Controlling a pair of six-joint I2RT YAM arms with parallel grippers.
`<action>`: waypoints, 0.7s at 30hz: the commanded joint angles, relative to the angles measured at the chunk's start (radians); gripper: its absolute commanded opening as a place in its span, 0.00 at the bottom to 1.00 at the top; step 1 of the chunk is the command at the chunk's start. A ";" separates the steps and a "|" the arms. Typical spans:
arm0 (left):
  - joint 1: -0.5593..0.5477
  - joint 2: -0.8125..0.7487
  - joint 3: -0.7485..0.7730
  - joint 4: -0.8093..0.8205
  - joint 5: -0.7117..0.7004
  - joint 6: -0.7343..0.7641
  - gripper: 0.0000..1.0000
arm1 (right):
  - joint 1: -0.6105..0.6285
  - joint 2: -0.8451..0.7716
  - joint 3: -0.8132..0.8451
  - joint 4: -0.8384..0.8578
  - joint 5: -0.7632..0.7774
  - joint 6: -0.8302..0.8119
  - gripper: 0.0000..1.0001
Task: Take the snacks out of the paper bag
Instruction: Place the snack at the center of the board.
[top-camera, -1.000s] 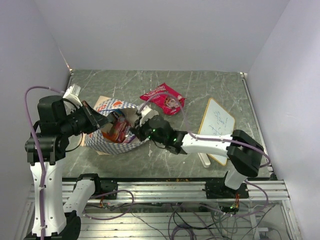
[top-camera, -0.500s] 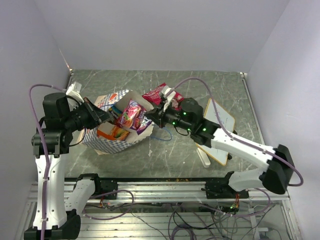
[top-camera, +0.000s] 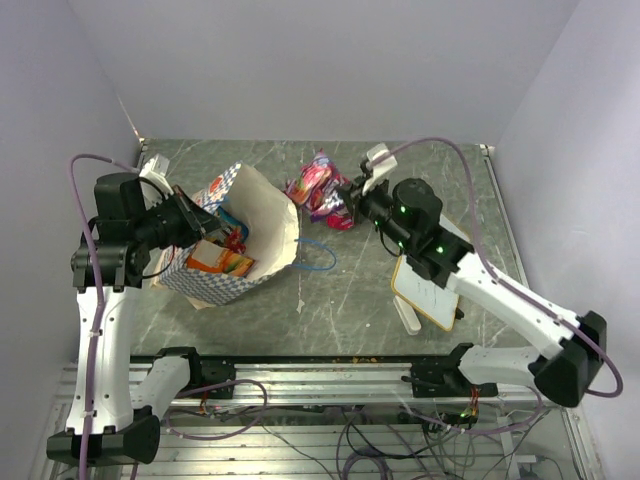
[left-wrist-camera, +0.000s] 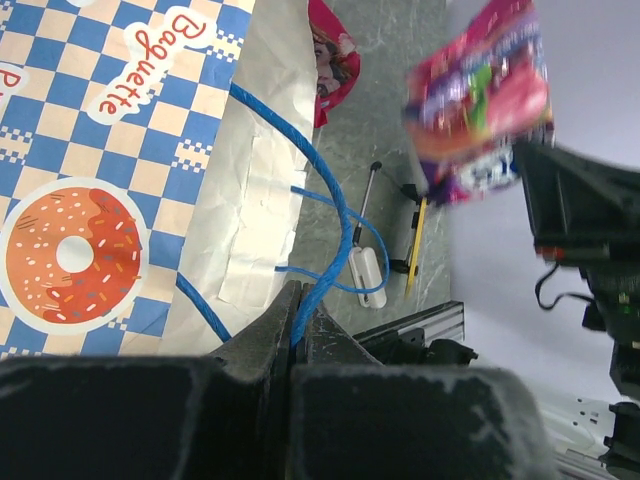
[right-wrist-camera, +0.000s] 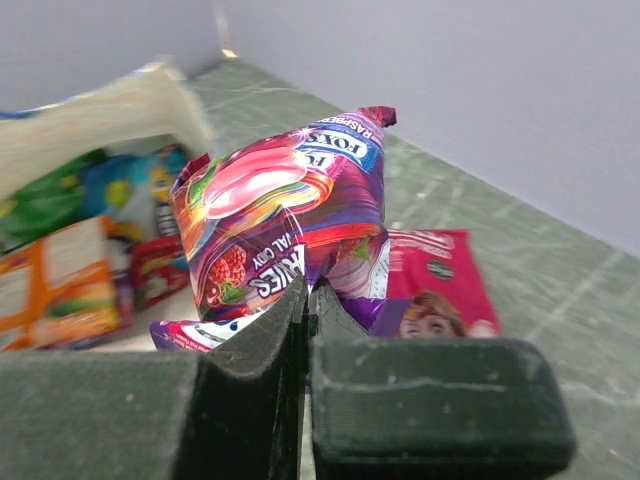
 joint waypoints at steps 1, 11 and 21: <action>-0.001 0.007 0.049 -0.017 0.018 0.041 0.07 | -0.108 0.114 0.092 0.092 0.140 -0.008 0.00; -0.001 0.017 0.097 -0.050 0.036 0.074 0.07 | -0.240 0.437 0.258 -0.002 0.231 0.239 0.00; -0.001 -0.006 0.059 -0.011 0.054 0.014 0.07 | -0.142 0.593 0.308 -0.186 0.735 0.597 0.00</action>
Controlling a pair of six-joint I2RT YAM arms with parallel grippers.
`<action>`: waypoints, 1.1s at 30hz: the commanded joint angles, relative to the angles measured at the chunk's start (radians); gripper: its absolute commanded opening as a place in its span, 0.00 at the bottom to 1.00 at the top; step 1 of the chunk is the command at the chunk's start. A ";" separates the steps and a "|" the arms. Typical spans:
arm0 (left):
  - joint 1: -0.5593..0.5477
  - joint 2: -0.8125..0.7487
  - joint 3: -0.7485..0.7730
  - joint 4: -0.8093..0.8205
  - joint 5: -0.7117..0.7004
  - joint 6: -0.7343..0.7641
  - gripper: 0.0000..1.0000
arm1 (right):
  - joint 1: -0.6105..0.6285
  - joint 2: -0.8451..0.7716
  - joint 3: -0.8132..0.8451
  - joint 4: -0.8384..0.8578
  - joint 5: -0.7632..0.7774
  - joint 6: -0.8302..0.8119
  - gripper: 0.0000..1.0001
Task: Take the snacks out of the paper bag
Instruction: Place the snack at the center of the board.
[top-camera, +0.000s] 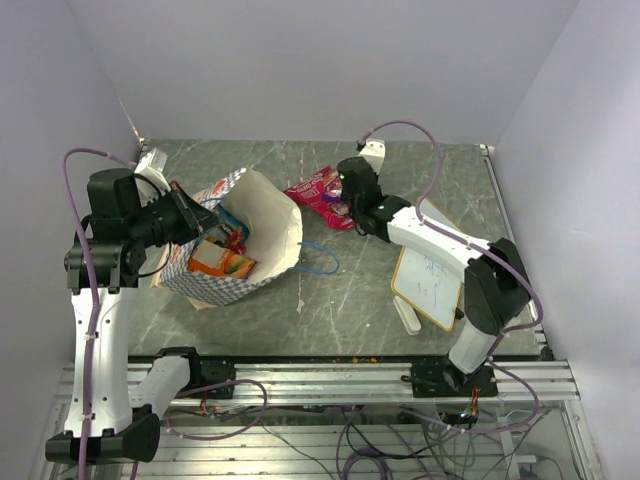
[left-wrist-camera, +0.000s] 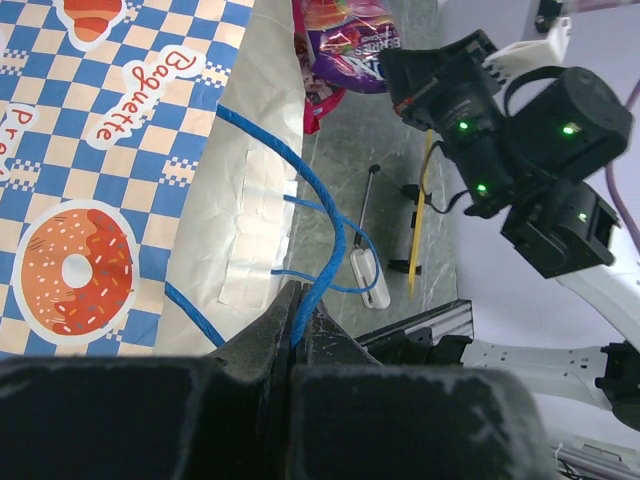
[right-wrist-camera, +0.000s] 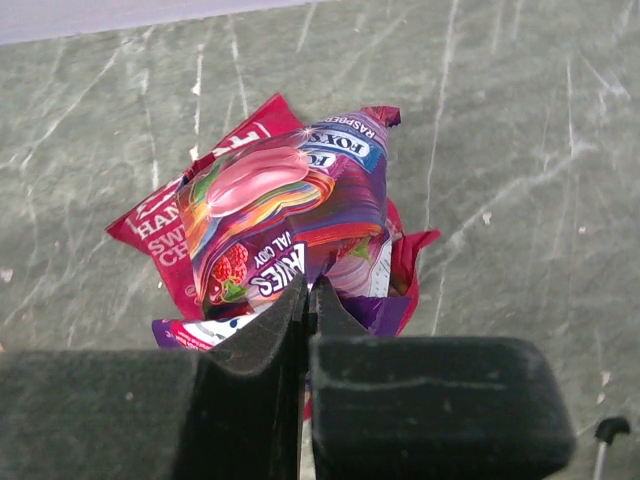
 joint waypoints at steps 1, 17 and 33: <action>-0.001 -0.024 -0.009 0.020 0.055 -0.037 0.07 | 0.004 0.069 0.048 -0.022 0.215 0.207 0.00; 0.000 -0.098 -0.057 0.021 0.035 -0.134 0.07 | 0.082 0.281 0.047 -0.262 0.189 0.670 0.00; -0.001 -0.101 -0.020 0.021 -0.004 -0.108 0.07 | 0.023 -0.068 -0.136 -0.168 -0.134 0.268 0.66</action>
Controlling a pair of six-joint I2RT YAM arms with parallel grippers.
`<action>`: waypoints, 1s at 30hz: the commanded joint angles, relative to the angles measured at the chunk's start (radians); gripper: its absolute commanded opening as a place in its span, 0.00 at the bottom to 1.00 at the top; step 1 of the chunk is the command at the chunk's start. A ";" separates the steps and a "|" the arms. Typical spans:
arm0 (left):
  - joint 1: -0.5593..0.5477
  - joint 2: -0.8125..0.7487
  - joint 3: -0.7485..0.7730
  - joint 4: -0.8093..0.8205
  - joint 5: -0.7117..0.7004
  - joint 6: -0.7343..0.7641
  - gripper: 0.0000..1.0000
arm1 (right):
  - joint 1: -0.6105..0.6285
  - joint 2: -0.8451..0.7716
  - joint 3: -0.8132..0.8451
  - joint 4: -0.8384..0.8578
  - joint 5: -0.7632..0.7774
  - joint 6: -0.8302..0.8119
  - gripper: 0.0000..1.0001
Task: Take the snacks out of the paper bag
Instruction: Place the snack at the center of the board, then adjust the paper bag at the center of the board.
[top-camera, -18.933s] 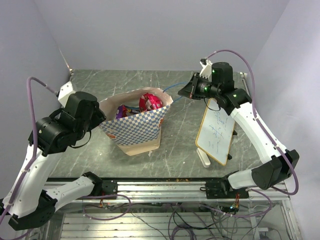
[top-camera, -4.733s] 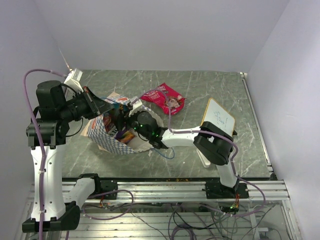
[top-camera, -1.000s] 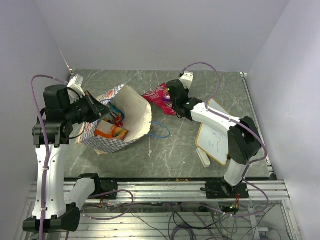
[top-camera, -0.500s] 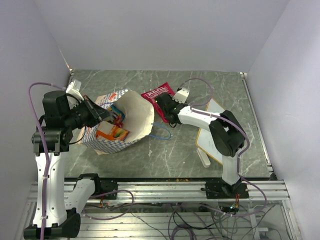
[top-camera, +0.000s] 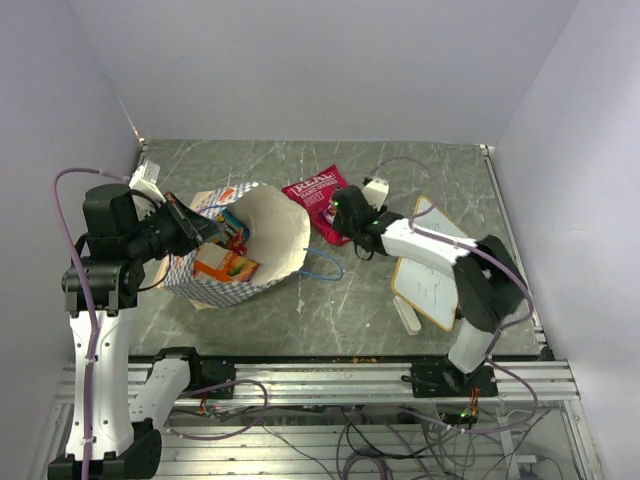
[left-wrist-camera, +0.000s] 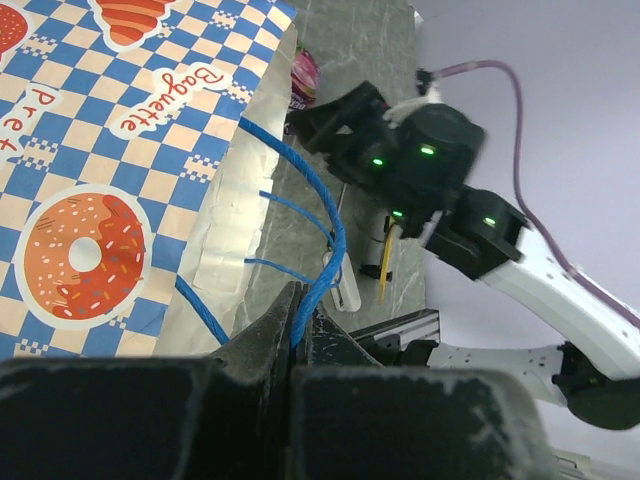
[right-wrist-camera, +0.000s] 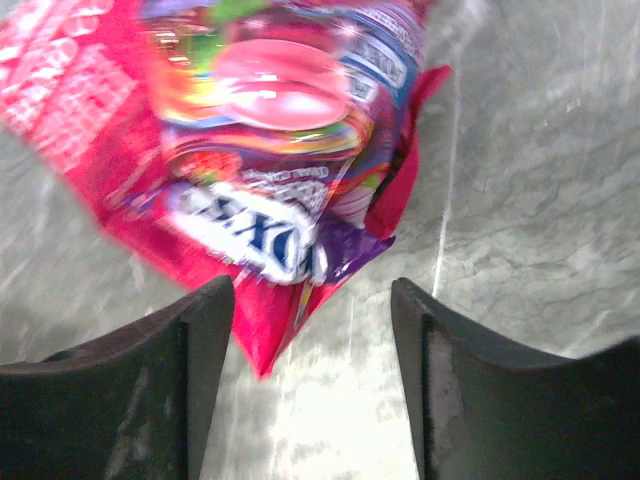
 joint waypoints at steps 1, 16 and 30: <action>0.000 0.001 0.037 0.012 -0.010 0.018 0.07 | -0.005 -0.221 -0.024 0.002 -0.146 -0.263 0.71; -0.001 0.066 0.139 0.040 -0.141 0.113 0.07 | 0.007 -0.352 0.080 -0.112 -1.020 -0.600 0.94; -0.001 0.169 0.232 0.143 -0.192 0.095 0.07 | 0.047 -0.041 0.246 -0.204 -0.999 -0.192 0.58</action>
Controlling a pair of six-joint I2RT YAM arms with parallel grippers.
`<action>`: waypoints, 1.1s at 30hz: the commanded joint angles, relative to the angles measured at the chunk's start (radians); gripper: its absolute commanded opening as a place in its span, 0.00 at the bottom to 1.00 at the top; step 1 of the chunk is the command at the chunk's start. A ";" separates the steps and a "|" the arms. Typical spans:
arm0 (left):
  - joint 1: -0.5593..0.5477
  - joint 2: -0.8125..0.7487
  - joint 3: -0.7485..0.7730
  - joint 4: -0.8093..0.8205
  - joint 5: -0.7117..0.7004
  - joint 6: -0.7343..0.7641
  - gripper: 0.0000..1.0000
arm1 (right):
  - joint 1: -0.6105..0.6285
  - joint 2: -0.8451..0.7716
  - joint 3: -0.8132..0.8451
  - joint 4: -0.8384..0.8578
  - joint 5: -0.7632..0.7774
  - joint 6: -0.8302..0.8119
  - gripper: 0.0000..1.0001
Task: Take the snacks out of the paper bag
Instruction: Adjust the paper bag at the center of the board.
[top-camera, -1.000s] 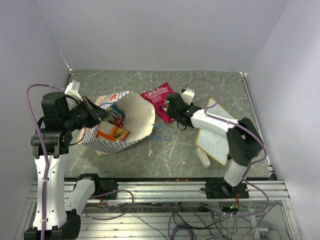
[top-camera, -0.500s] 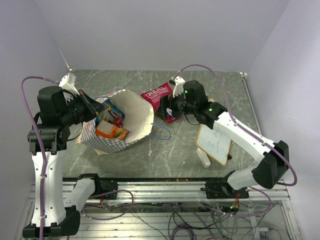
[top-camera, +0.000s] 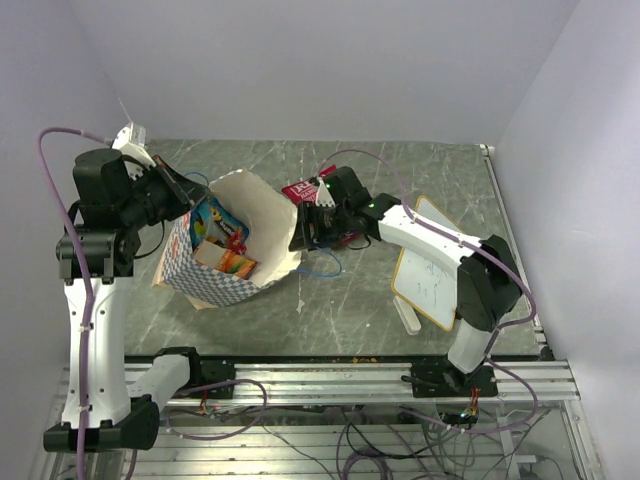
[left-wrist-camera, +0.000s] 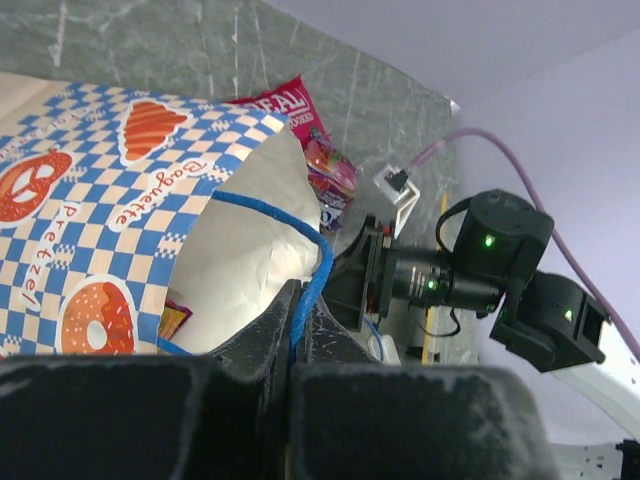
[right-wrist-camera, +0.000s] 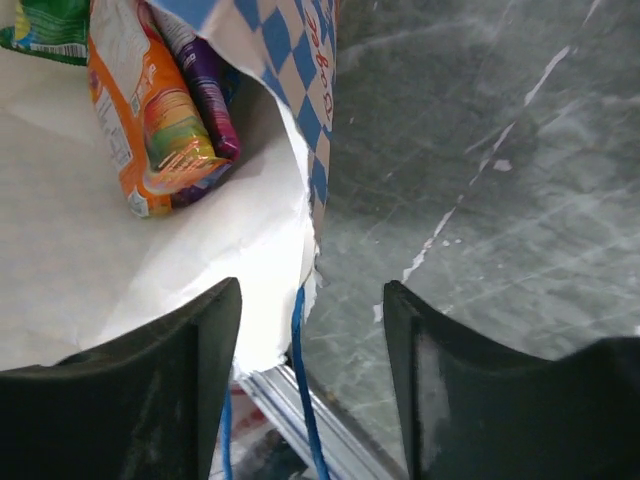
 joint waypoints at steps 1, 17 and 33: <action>-0.001 0.031 0.089 0.069 -0.068 0.015 0.07 | 0.024 0.026 0.043 -0.005 -0.018 0.175 0.52; -0.001 0.214 0.379 0.215 -0.184 0.213 0.07 | 0.162 0.205 0.256 0.145 0.088 0.416 0.00; -0.001 -0.146 -0.105 0.242 -0.029 0.050 0.07 | 0.228 0.100 0.037 0.184 0.152 0.108 0.09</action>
